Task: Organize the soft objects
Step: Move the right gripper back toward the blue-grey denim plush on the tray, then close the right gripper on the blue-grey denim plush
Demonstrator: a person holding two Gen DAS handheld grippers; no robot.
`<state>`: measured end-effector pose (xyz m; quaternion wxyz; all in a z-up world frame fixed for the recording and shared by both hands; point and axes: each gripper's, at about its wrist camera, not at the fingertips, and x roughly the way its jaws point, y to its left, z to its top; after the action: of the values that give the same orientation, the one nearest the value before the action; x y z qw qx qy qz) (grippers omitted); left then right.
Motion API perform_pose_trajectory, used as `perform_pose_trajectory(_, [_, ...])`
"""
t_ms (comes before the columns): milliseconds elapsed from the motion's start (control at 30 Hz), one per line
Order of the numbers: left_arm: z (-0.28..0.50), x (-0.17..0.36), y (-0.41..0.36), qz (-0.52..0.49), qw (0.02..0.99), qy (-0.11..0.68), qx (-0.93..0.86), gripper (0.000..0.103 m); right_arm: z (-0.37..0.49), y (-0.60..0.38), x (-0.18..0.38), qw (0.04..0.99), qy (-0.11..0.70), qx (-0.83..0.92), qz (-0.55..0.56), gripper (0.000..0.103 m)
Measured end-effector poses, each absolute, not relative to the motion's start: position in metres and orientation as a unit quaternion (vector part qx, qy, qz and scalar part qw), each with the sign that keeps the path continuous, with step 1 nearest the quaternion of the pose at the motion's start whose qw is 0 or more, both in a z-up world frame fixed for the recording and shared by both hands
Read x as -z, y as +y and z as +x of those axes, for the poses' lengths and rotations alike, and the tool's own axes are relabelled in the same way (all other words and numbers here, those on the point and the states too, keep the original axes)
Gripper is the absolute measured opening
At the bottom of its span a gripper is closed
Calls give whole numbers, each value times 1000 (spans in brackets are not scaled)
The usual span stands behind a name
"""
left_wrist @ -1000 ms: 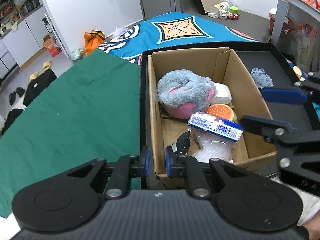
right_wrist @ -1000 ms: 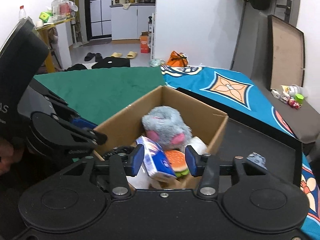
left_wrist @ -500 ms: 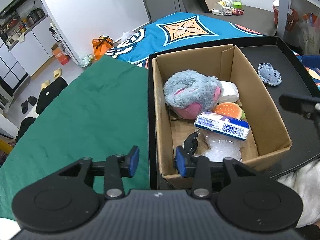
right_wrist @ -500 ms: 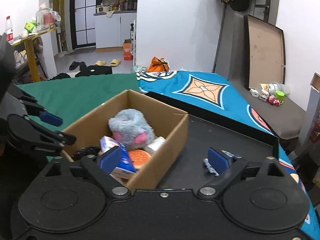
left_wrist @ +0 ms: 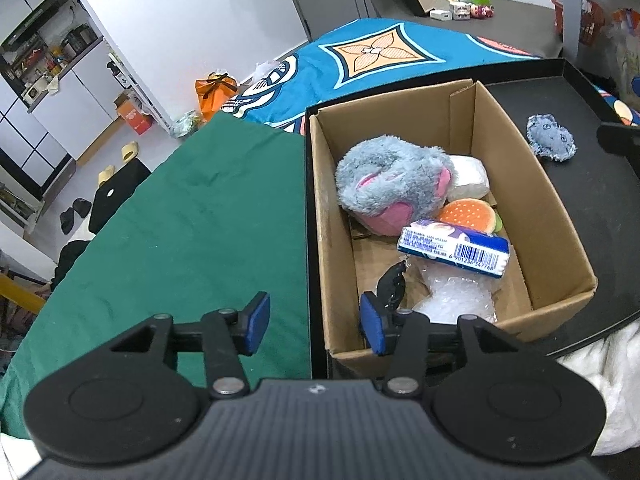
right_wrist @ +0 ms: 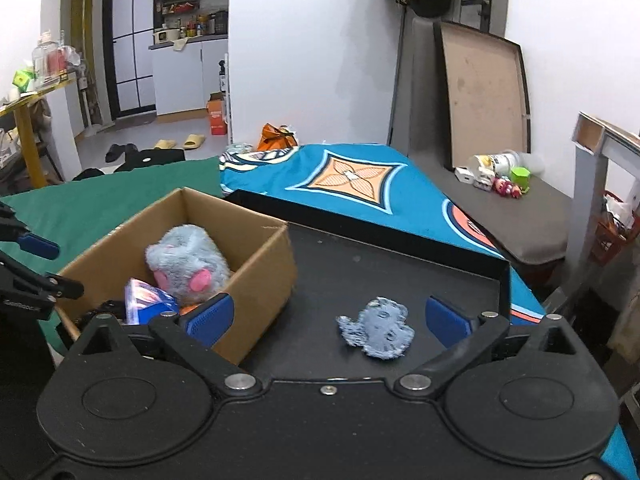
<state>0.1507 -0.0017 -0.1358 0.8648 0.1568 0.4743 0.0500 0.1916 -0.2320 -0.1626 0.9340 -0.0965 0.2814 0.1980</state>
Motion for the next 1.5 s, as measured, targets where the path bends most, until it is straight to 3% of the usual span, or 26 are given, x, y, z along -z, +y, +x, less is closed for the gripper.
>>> perform_pose_trajectory(200, [152,137,-6,170,860,477,-60,52,205,-243,173,928,297,-204,-94,103])
perform_pose_trajectory(433, [152,137,-13,194,857,472,-74,69,224,-255,187,922,316,-210,-73,102])
perform_pose_trajectory(867, [158,144,-25,243,838,479,-98,82,258,-276,225,919,345,-190,-17,67])
perform_pose_trajectory(1167, [161,146,-28,249,836,477,-103,82,277,-277,238,919,352,-177,-5,66])
perform_pose_trajectory(1233, [161,145,-27,246,837,479,-100,82,280,-275,240,918,354,-179,-7,61])
perform_pose_trajectory(1367, [161,144,-25,240,838,481,-99,82,281,-272,249,911,372,-176,-23,36])
perform_pose_trajectory(1500, [161,143,-24,240,838,480,-99,82,274,-270,246,915,365,-171,-36,27])
